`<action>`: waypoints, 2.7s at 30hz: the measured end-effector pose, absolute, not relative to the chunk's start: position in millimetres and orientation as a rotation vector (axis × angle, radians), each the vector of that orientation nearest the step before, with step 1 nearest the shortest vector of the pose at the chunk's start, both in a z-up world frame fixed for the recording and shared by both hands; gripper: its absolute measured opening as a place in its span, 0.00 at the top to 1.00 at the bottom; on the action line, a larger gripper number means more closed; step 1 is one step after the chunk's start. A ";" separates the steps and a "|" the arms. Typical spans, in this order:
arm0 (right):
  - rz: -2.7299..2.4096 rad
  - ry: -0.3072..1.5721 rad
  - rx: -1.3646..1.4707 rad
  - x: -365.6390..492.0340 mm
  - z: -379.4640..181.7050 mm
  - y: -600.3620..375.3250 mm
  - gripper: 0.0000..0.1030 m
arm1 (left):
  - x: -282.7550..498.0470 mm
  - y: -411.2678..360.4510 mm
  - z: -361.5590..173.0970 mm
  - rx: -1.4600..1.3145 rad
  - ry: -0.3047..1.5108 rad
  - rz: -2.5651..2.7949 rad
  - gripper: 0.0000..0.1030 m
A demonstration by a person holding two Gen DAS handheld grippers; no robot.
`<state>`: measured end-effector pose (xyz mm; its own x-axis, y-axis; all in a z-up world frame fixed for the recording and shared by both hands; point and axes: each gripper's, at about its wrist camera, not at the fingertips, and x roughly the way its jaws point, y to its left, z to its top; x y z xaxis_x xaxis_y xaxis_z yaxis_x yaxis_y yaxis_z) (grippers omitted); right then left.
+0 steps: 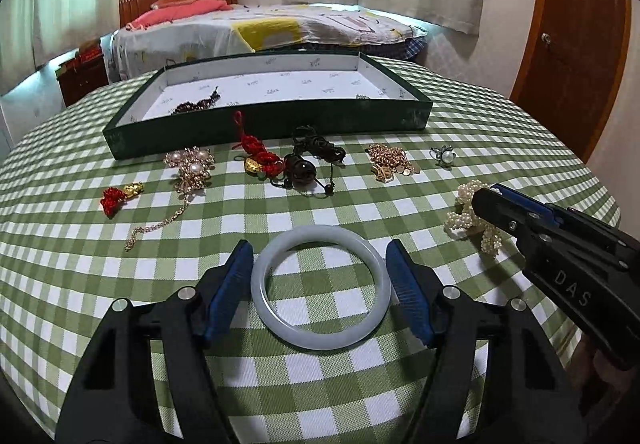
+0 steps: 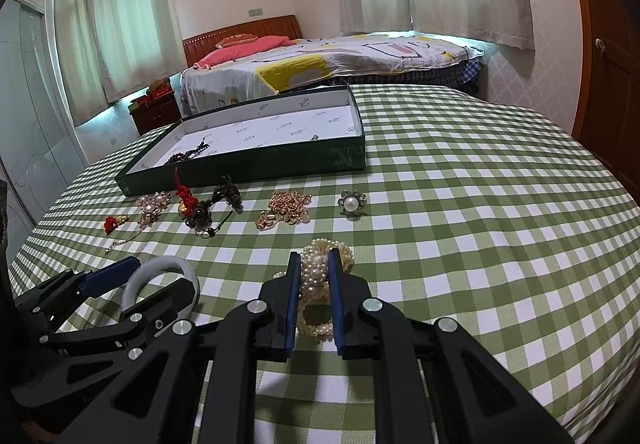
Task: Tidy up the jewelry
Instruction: 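Grasp the pearl necklace with the right tool while the left tool grasps the white jade bangle, then place the pearl necklace in the box with the right tool while the left tool places the bangle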
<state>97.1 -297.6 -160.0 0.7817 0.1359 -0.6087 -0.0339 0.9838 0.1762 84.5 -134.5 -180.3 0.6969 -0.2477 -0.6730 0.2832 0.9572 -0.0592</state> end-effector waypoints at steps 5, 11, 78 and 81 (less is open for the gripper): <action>0.094 0.670 0.160 97.3 -161.0 -296.3 0.86 | 84.7 -139.8 -183.3 0.074 0.754 -0.302 0.23; 0.093 0.668 0.160 97.1 -160.8 -296.5 0.86 | 85.7 -136.4 -185.0 0.079 0.758 -0.303 0.33; 0.265 0.787 0.154 290.4 -152.4 -262.8 0.80 | 289.4 -111.9 -168.7 0.062 0.854 -0.241 0.32; 0.252 0.788 0.175 290.0 -153.0 -268.9 0.68 | 289.8 -111.2 -168.4 0.055 0.853 -0.240 0.32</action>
<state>290.0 -268.9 -153.0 0.6780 0.2876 -0.6765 -0.1580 0.9558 0.2480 289.8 -111.2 -168.4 0.6323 -0.1882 -0.7515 0.2317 0.9716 -0.0483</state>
